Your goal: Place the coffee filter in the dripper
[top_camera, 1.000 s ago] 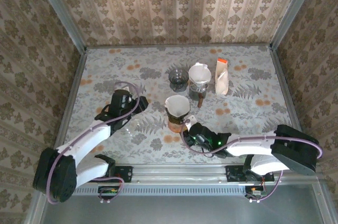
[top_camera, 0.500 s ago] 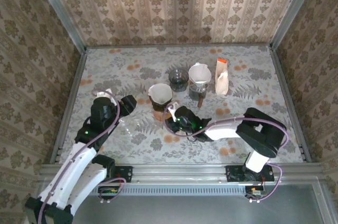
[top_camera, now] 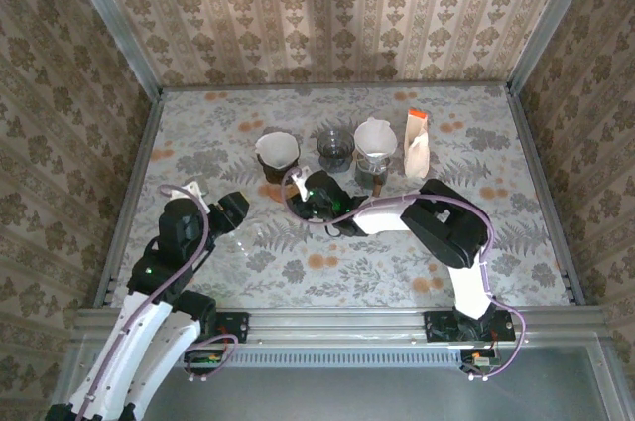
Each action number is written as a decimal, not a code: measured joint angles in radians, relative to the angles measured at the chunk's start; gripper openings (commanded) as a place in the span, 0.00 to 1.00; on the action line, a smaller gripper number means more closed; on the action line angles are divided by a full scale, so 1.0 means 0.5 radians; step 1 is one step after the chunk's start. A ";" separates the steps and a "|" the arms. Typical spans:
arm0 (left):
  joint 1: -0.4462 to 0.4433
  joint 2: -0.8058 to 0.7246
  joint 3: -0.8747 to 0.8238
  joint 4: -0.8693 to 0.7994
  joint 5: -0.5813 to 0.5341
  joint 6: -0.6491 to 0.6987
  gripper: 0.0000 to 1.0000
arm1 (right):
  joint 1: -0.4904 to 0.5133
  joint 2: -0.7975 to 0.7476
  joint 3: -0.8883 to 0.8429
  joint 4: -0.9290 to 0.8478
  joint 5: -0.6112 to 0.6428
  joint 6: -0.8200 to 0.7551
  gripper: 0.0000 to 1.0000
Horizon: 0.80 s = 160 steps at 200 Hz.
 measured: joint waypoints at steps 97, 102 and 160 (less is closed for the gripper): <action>0.000 0.000 -0.014 -0.024 0.001 -0.035 0.60 | -0.027 0.146 0.230 -0.075 -0.105 -0.005 0.34; 0.000 0.000 -0.014 -0.024 0.001 -0.035 0.60 | -0.027 0.156 0.245 -0.082 -0.106 -0.005 0.34; 0.011 -0.005 -0.014 -0.065 -0.002 -0.035 0.60 | -0.027 0.263 0.417 -0.142 -0.135 -0.005 0.34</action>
